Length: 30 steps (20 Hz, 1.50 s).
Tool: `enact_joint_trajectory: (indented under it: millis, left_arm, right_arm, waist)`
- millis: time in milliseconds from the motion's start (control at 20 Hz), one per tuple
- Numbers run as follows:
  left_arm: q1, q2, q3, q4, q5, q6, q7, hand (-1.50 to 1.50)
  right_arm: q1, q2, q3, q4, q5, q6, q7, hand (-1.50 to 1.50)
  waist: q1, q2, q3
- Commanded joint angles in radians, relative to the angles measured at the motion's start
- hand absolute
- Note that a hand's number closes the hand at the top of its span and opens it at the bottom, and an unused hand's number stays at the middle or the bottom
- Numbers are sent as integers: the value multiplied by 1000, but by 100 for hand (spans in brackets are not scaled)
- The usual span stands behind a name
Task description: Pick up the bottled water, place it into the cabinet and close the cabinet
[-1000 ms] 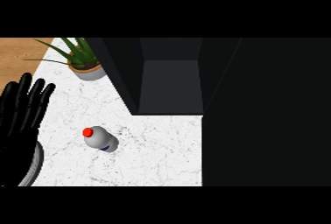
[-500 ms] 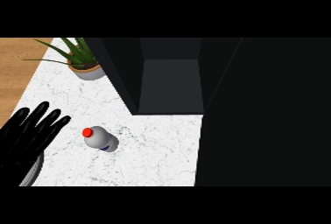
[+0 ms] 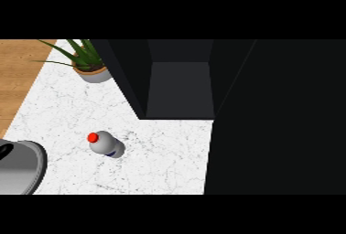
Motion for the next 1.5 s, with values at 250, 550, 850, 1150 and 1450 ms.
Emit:
enact_joint_trajectory:
  millis: [250,550,850,1150,1450]
  left_arm:
    - [-6,-6,78,6,58,-13,100,-150]
    - [-15,-52,77,16,31,-24,122,-150]
    - [-2,-76,114,-18,21,-16,152,-150]
    - [-126,-119,47,31,-144,11,144,-150]
    - [-147,-209,-21,141,-294,-47,109,-150]
  right_arm:
    - [-73,31,100,-128,91,-85,179,-150]
    - [-95,-7,55,-158,52,-92,205,-150]
    - [-90,-22,85,-180,71,-119,226,-150]
    - [-105,-23,115,-192,112,-158,245,-150]
    - [-27,-67,163,-228,87,-137,212,-150]
  waist:
    - [-5,2,0]
    - [-8,3,0]
    - [-8,2,0]
    - [-19,3,0]
    - [-25,2,0]
